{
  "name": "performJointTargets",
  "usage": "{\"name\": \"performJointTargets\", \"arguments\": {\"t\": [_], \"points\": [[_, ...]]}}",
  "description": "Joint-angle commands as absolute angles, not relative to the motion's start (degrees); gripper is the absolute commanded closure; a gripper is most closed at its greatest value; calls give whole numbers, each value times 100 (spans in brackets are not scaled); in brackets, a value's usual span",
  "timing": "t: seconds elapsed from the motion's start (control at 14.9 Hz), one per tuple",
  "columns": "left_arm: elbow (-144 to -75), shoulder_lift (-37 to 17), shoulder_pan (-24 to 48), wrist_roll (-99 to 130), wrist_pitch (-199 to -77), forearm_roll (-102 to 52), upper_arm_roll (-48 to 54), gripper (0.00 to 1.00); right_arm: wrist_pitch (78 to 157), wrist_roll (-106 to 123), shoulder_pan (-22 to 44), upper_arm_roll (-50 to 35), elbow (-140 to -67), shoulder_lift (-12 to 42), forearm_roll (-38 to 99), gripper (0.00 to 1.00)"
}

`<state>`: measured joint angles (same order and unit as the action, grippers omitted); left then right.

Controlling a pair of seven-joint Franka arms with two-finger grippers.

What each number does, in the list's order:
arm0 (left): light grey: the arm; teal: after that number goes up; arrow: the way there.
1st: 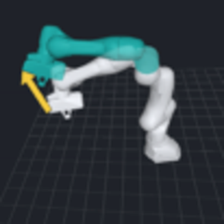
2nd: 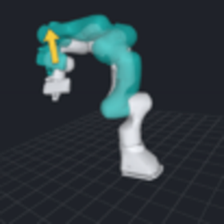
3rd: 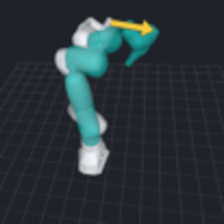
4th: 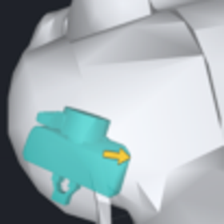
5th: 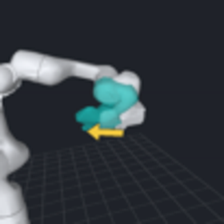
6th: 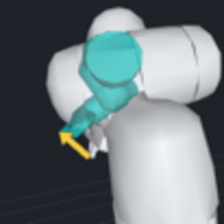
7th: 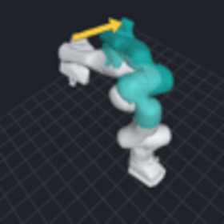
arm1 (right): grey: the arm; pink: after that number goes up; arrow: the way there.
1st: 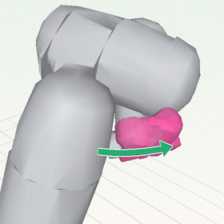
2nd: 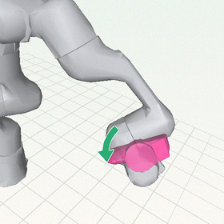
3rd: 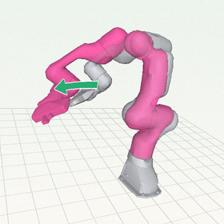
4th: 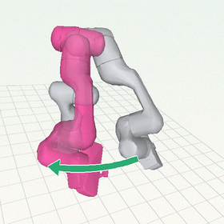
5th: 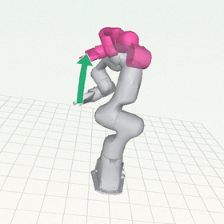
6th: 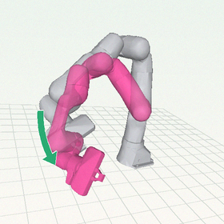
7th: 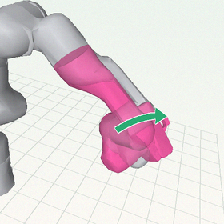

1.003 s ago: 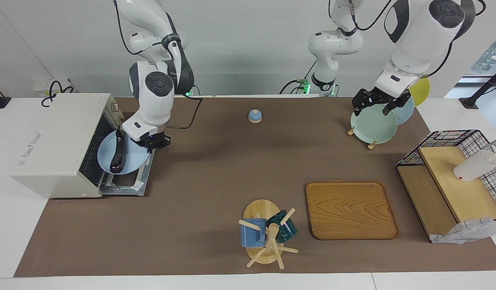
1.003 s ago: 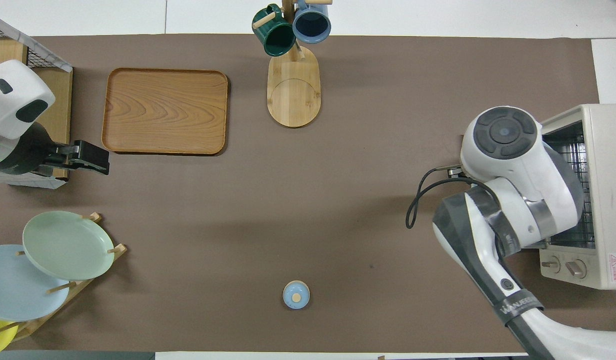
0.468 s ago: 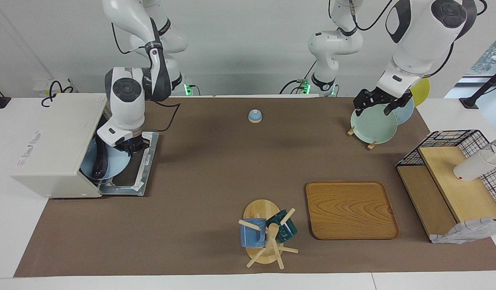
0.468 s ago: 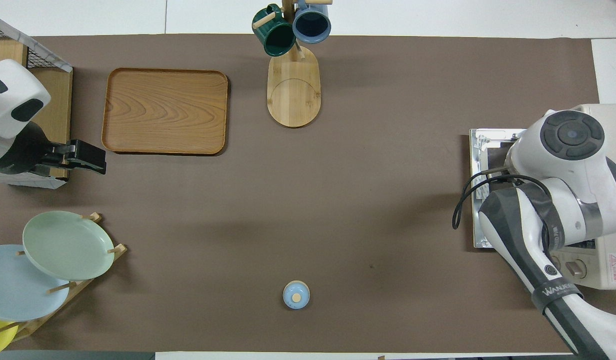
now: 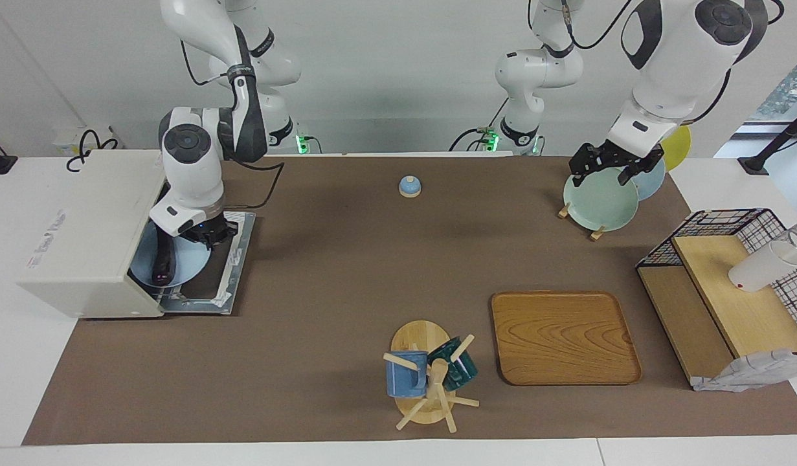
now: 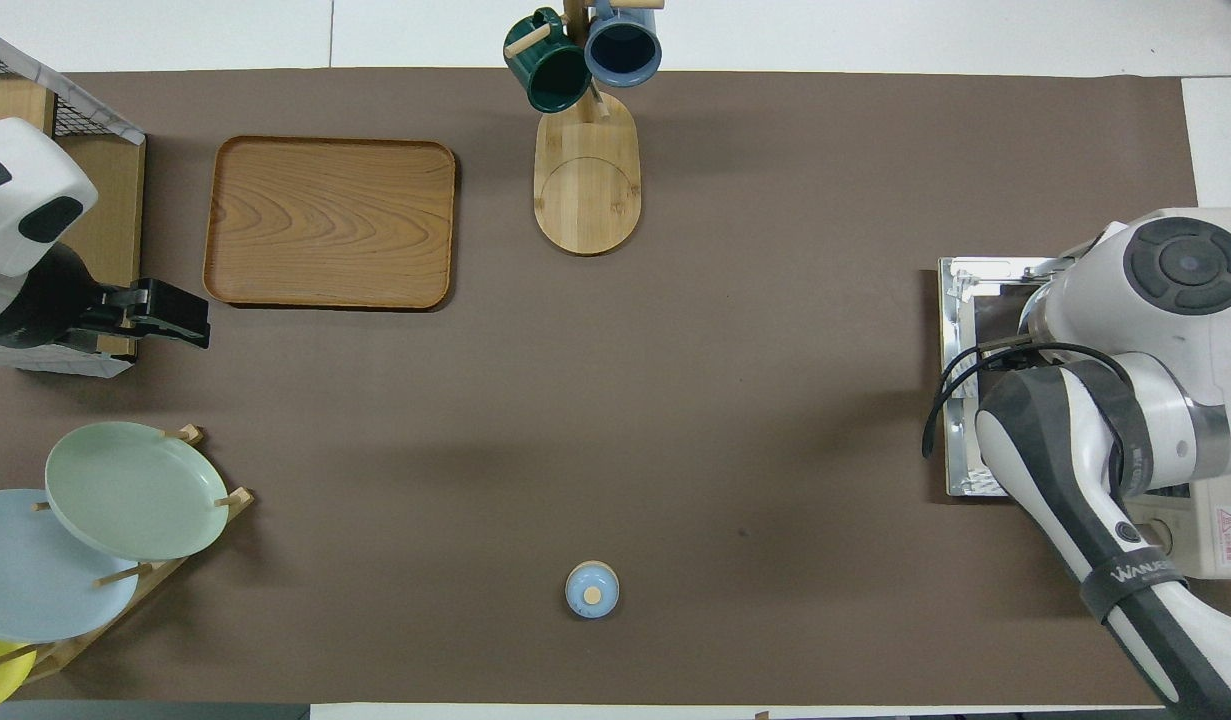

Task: Put eggplant into oven
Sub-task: 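Release the plate inside the oven and draw the right gripper back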

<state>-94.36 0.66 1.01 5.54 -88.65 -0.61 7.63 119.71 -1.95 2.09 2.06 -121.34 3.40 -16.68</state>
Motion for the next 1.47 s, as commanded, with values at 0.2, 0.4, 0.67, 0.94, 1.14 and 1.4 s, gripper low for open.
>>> {"name": "performJointTargets", "arguments": {"t": [0.2,0.4,0.67,0.94,1.14,1.4], "points": [[-9439,132,79,536,-8815,62,773,0,12015,202,-158,132,-12419,141,-1503,100],[-9439,123,79,527,-8815,62,773,0,11997,202,-202,132,-12428,141,-1485,100],[-9448,123,79,536,-8815,62,773,0,12006,202,-299,132,-12507,123,-1108,93],[-9448,123,79,527,-8815,62,765,0,11927,229,-238,123,-12411,141,-1107,82],[-9440,123,79,536,-8815,62,773,0,11331,229,-107,53,-11885,246,-1090,78],[-9439,132,79,536,-8815,62,773,0,11537,-103,456,53,-11715,264,-1028,100]]}}
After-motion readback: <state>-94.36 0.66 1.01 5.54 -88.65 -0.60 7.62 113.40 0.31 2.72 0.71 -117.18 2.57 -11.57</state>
